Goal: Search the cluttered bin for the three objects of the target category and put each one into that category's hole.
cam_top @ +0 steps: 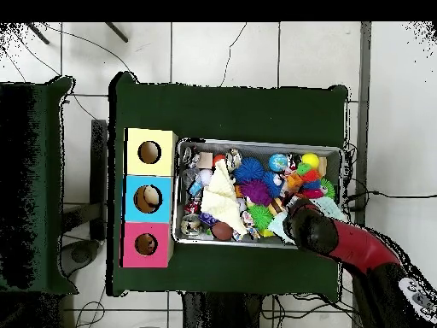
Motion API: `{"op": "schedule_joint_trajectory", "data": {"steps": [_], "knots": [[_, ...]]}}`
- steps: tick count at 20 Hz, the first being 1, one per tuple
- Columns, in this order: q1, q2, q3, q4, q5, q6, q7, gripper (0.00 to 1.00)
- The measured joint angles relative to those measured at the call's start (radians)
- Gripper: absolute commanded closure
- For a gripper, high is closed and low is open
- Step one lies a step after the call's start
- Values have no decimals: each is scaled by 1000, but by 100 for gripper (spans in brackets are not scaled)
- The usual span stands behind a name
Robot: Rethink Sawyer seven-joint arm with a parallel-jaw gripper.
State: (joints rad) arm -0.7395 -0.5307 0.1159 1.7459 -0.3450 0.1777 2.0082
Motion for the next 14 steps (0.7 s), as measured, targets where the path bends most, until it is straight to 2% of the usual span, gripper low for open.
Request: {"op": "schedule_joint_trajectory", "data": {"steps": [12, 13, 14], "knots": [[18, 10, -1, -35, -13, 0, 0, 0], [18, 10, -1, -36, -14, 0, 0, 100], [18, 9, -1, -37, -16, 0, 0, 100]]}}
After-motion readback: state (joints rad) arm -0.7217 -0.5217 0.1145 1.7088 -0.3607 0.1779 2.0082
